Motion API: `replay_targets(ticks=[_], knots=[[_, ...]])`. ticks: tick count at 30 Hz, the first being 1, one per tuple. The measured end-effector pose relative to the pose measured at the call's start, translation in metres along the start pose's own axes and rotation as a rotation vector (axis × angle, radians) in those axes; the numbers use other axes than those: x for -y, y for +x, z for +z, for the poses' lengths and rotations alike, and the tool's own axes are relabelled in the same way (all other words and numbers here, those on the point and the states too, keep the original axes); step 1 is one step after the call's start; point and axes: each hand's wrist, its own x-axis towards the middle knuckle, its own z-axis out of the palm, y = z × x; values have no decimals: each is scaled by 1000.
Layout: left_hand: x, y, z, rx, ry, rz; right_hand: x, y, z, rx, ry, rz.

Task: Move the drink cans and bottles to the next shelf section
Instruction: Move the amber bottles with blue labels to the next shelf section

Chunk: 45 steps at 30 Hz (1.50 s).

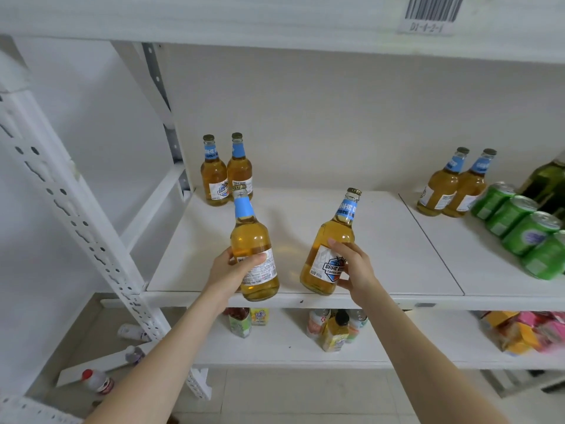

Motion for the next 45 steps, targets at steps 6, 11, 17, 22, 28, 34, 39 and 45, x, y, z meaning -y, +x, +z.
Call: replay_targets(ticks=[6,11,17,22,28,34,39,45], knots=[[-5,-17,42,23,18,40,10,-14,-47,-21,6,-34],[-7,-40,102,45,21,65,21,-33,-106,-29,-4,-50],[0,-69,196,66,32,65,40,-58,-197,-31,-34,-63],[2,-86,271,84,37,59,52,-69,-271,-66,-45,-71],[-4,-81,336,166,91,67,68,-57,-330,-110,-5,-76],[-17,-44,383,224,157,90,84,-17,-363,-126,39,-106],[-26,-5,422,240,181,90,101,24,-382,-135,76,-133],[-30,34,460,193,186,96,117,76,-401,-82,74,-165]])
